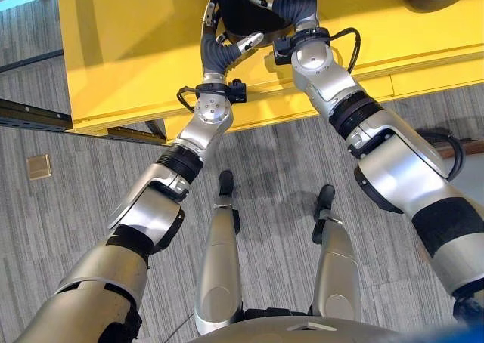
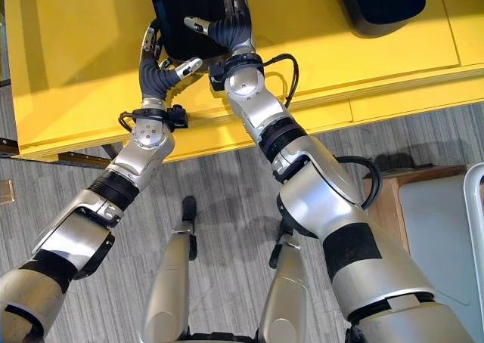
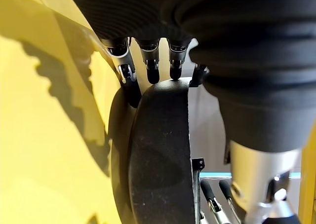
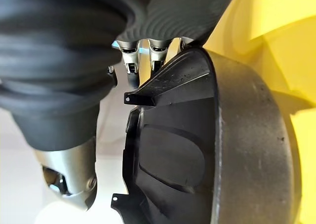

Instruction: Move parts from the plastic box to the shelf.

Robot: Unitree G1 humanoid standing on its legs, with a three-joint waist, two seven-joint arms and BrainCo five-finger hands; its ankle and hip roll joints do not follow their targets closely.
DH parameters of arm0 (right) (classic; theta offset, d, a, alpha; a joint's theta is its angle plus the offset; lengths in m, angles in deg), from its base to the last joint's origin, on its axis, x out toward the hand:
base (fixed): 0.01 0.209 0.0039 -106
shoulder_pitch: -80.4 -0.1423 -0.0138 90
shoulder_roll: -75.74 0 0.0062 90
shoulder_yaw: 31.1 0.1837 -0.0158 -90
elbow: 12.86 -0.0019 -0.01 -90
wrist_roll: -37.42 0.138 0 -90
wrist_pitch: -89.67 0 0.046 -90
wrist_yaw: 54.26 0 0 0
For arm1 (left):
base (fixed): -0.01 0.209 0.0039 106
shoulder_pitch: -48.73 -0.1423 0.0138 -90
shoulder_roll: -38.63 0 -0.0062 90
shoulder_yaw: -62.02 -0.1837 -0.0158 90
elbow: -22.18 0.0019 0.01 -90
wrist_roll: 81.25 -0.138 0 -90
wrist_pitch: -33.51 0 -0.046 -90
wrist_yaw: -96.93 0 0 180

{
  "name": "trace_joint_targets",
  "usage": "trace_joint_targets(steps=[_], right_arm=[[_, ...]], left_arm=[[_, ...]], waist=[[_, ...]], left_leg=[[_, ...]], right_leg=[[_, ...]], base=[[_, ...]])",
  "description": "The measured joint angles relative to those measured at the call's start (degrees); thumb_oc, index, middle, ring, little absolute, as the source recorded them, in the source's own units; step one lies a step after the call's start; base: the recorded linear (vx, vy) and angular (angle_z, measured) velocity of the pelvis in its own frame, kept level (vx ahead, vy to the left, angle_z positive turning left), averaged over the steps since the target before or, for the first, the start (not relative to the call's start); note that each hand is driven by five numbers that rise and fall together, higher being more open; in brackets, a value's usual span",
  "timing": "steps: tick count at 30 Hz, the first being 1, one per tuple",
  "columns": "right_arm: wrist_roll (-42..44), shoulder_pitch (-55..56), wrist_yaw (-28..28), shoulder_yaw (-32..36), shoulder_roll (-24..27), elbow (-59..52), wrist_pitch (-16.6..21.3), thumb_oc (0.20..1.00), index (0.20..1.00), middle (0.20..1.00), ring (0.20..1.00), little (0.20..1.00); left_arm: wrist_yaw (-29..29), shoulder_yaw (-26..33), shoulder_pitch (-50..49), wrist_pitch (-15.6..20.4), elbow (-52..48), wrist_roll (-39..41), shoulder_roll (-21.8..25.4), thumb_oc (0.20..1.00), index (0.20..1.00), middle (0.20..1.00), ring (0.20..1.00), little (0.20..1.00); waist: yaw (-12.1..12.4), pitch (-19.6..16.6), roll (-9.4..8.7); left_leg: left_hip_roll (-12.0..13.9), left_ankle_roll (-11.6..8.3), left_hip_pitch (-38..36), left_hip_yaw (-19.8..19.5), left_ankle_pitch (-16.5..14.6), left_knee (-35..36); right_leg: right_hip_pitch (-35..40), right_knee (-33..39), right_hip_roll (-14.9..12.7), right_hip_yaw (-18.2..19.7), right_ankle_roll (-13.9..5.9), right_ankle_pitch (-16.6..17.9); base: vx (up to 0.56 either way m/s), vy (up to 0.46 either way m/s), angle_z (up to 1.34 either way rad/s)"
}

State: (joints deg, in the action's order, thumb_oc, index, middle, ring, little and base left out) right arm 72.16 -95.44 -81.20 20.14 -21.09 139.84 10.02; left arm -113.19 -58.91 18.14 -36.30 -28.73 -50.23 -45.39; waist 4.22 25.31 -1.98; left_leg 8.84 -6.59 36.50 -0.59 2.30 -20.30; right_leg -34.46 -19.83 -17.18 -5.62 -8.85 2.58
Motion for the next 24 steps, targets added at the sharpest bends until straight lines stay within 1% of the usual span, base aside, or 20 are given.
trace_joint_targets(steps=[11, 18, 24], right_arm=[[-0.02, 0.0, 0.31, -0.31, 0.0, -0.03, 0.0, 1.0, 1.0, 1.0, 1.0, 1.0], [-2.26, -0.01, 1.0, -1.19, 0.5, -0.04, 0.0, 1.0, 1.0, 1.0, 1.0, 1.0], [-2.39, -0.24, 1.85, -1.19, 1.05, -0.48, 0.0, 1.0, 1.0, 1.0, 1.0, 1.0]], left_arm=[[0.04, -0.19, -0.01, 0.0, 0.06, 0.96, 0.4, 1.0, 1.0, 1.0, 1.0, 1.0], [0.31, -0.67, 0.02, -0.04, 0.05, 0.87, 2.57, 1.0, 1.0, 1.0, 1.0, 1.0], [1.08, -0.66, 0.31, -0.04, 0.03, 0.78, 5.37, 1.0, 1.0, 1.0, 1.0, 1.0]], waist=[[-0.06, 0.0, 0.0], [-0.16, 0.0, 0.0], [-0.21, 0.0, 0.0]], left_leg=[[0.0, 0.0, -0.27, 0.03, 0.0, -0.1], [0.0, 0.01, -0.39, 0.05, 0.0, -0.08], [0.01, 0.02, -0.58, 0.09, -0.01, -0.04]], right_leg=[[0.15, -0.16, 0.0, 0.12, -0.02, 0.01], [0.21, -0.17, 0.0, 0.19, 0.0, 0.01], [0.39, -0.12, -0.01, 0.2, 0.0, 0.0]], base=[[0.0, 0.0, 0.0], [0.0, 0.0, 0.0], [0.0, 0.0, 0.0]])
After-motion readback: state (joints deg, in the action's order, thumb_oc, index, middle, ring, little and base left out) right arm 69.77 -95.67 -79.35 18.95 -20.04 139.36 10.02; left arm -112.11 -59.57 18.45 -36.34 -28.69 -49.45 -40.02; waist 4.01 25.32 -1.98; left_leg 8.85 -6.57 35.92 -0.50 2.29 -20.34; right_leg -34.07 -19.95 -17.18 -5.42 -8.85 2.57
